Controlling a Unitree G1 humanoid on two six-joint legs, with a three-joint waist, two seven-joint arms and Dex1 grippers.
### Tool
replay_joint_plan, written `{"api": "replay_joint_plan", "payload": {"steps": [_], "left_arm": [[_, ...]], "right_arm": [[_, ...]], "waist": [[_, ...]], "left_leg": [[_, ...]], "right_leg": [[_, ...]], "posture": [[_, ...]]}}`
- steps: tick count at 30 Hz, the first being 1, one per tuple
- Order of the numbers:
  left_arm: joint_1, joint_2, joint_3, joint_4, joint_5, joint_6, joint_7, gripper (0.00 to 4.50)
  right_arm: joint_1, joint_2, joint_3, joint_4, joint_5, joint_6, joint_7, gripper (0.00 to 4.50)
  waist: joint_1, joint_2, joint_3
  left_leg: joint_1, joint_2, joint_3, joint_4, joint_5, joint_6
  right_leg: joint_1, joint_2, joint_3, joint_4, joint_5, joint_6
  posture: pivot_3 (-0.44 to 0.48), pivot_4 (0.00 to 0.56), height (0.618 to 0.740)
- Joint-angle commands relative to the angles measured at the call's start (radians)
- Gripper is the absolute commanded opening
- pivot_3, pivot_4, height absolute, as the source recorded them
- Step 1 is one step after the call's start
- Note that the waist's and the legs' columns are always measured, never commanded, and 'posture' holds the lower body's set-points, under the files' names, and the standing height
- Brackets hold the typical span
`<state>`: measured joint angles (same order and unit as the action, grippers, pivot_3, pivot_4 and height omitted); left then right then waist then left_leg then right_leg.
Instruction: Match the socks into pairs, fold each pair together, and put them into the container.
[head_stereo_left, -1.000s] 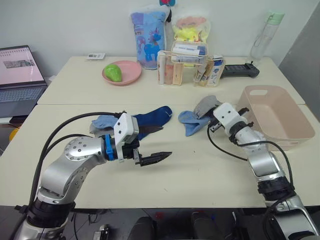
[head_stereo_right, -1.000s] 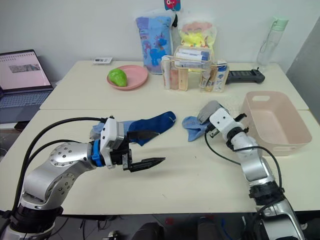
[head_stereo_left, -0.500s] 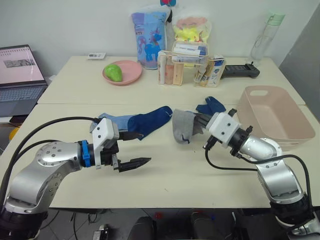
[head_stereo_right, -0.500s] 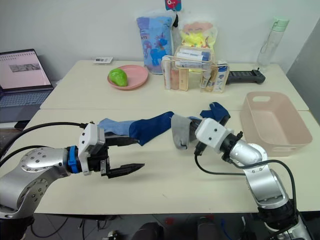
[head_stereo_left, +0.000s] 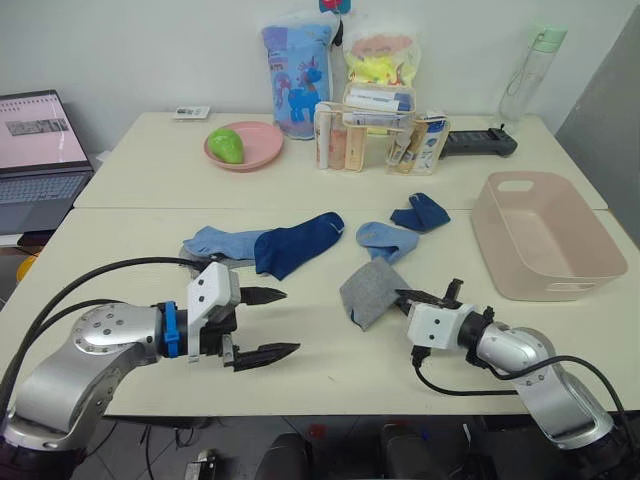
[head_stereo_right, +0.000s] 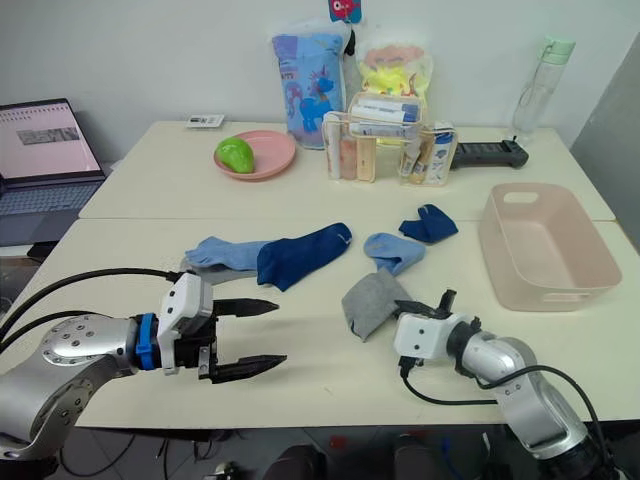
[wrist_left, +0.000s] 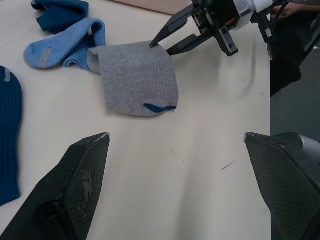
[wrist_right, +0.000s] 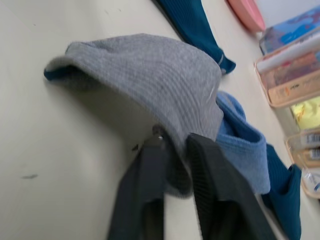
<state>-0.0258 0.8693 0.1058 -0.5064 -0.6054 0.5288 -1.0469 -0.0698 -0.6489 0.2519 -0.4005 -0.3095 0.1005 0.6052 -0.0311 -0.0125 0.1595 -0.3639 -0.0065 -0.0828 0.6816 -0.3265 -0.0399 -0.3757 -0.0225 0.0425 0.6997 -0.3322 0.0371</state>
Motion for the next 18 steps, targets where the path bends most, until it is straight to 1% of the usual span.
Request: {"api": "replay_joint_plan", "payload": {"steps": [1,2,3,4,6,7,11,15,18], "left_arm": [[-0.008,-0.022,-0.040,-0.021,0.021,-0.037,0.000,4.50],[-0.008,-0.035,-0.061,-0.025,0.031,-0.046,0.007,4.50],[-0.011,-0.057,-0.088,-0.027,0.047,-0.056,0.022,4.50],[-0.014,-0.073,-0.105,-0.027,0.058,-0.063,0.033,4.50],[-0.019,-0.106,-0.137,-0.026,0.077,-0.070,0.054,4.50],[-0.024,-0.134,-0.173,-0.013,0.121,-0.091,0.082,4.50],[-0.049,-0.218,-0.270,0.052,0.266,-0.146,0.181,4.50],[-0.071,-0.307,-0.319,0.115,0.344,-0.182,0.262,4.50],[-0.076,-0.398,-0.335,0.160,0.380,-0.173,0.354,4.50]], "right_arm": [[0.002,-0.024,-0.075,-0.080,0.098,0.076,0.078,2.06],[0.003,-0.031,-0.105,-0.097,0.142,0.103,0.106,2.35],[0.003,-0.049,-0.138,-0.112,0.186,0.115,0.138,2.78],[0.001,-0.061,-0.159,-0.123,0.215,0.121,0.159,3.09],[0.006,-0.091,-0.192,-0.147,0.279,0.133,0.211,3.85],[0.009,-0.093,-0.216,-0.162,0.310,0.151,0.218,4.14],[0.023,-0.084,-0.252,-0.169,0.339,0.221,0.190,4.14],[0.053,0.007,-0.249,-0.175,0.380,0.343,0.112,4.14],[0.084,0.100,-0.244,-0.162,0.376,0.394,0.018,4.14]], "waist": [[0.000,0.000,0.000],[0.001,0.000,0.000],[0.001,0.000,0.000],[0.001,0.000,0.000],[0.002,-0.001,0.001],[0.002,-0.001,0.001],[0.002,-0.001,0.001],[0.002,-0.001,0.000],[0.003,-0.001,0.000]], "left_leg": [[0.000,0.000,0.000,0.000,0.000,0.000],[0.000,0.000,0.000,0.000,0.000,0.000],[-0.001,0.000,-0.001,0.000,0.000,0.000],[-0.001,0.000,-0.001,0.000,0.000,0.000],[-0.001,0.000,-0.001,0.000,0.000,0.000],[0.000,0.000,-0.002,0.000,0.000,0.000],[0.000,0.000,-0.003,0.000,0.000,0.000],[0.000,0.000,-0.003,0.000,0.000,0.000],[-0.001,0.000,-0.003,0.000,0.000,0.000]], "right_leg": [[0.000,0.000,0.000,0.000,0.000,0.000],[0.000,0.000,0.000,-0.001,0.000,0.000],[0.000,0.000,0.000,-0.001,0.000,0.000],[0.000,0.000,0.000,-0.002,0.000,0.000],[0.001,0.000,0.000,-0.002,0.000,0.000],[0.002,0.000,0.000,-0.002,0.000,0.000],[0.002,0.000,-0.001,-0.002,0.000,0.000],[0.002,0.000,-0.001,-0.001,0.000,0.000],[0.002,0.000,0.000,-0.002,0.000,0.000]], "posture": [[0.000,0.150,0.703],[0.000,0.150,0.703],[0.000,0.150,0.703],[0.000,0.150,0.703],[0.000,0.150,0.703],[0.000,0.150,0.703],[0.000,0.150,0.703],[0.000,0.150,0.703],[0.000,0.150,0.703]]}}
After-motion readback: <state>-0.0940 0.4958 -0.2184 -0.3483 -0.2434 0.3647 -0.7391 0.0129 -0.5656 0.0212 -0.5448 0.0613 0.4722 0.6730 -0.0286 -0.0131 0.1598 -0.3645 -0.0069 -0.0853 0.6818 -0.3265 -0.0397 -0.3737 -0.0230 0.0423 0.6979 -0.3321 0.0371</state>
